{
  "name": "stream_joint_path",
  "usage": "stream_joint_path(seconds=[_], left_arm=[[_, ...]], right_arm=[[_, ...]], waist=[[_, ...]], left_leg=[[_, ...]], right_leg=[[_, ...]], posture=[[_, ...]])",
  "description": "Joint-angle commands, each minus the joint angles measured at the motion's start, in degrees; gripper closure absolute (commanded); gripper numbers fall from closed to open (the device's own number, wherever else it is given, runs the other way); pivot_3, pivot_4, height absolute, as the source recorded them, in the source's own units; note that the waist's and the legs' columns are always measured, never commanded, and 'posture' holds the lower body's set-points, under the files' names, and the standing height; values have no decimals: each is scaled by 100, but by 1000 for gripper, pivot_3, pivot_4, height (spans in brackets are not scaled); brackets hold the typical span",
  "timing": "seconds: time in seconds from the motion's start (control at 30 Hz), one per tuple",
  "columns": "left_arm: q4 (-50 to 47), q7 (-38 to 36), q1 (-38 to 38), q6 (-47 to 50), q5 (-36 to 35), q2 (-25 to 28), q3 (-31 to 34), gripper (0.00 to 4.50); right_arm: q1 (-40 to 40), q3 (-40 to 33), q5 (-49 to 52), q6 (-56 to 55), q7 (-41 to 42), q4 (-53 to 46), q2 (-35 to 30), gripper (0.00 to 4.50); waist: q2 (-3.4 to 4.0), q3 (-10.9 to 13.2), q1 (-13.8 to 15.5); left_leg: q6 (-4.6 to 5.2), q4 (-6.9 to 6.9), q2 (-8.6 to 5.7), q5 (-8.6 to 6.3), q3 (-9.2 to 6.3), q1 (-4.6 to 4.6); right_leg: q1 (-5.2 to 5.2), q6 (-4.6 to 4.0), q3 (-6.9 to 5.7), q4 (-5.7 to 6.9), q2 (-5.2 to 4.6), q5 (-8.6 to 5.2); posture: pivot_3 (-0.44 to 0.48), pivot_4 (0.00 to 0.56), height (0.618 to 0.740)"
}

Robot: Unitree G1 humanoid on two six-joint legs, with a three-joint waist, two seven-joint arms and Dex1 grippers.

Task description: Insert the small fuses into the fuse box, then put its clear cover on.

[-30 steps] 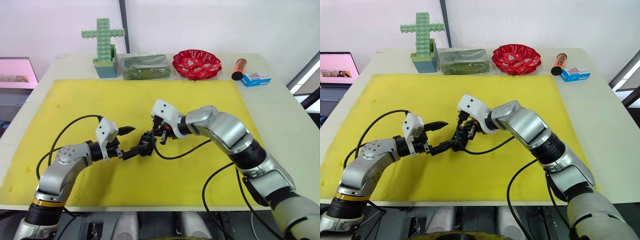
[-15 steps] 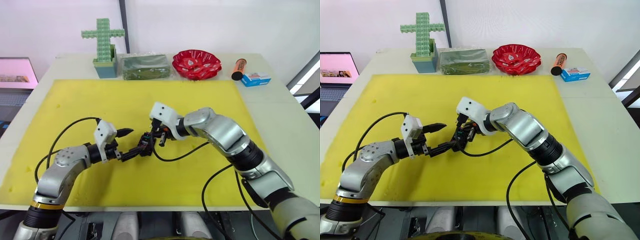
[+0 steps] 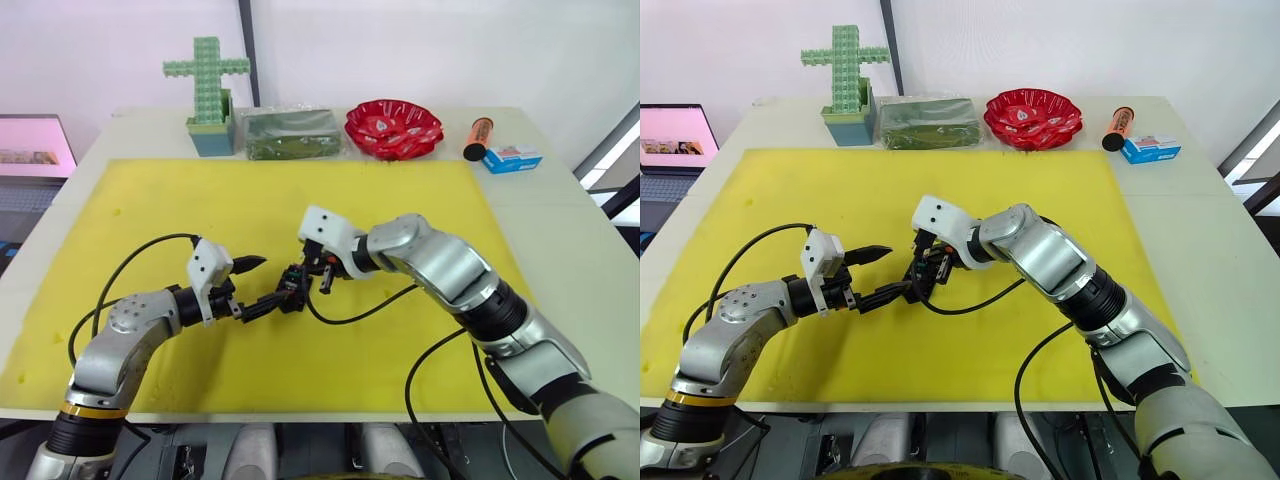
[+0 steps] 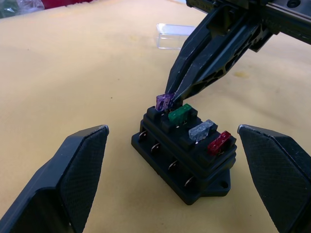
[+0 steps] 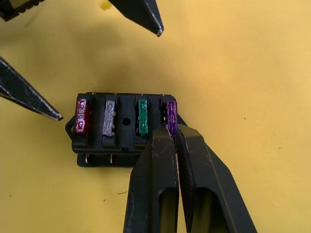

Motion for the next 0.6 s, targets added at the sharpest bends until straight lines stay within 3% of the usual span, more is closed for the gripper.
stream_joint_path(seconds=[0.03,0.13,0.6], left_arm=[[-145,6,-58,-90,5,22,91,0],[-148,5,-57,-87,11,20,95,0],[-148,-4,-46,-91,28,16,105,0]], right_arm=[[-46,37,-74,-30,59,-82,-30,4203],[-27,9,-122,-41,47,-74,-2,3472],[37,-359,66,-139,214,-202,41,3472]], waist=[[0,0,-1],[0,0,-1],[0,0,-2]], left_leg=[[0,0,0,0,0,0],[0,0,0,0,0,0],[0,0,0,0,1,0]], right_leg=[[0,0,0,0,0,0],[0,1,0,0,0,1],[0,4,0,0,0,2]], posture=[[0,150,740],[0,150,740],[0,150,740]])
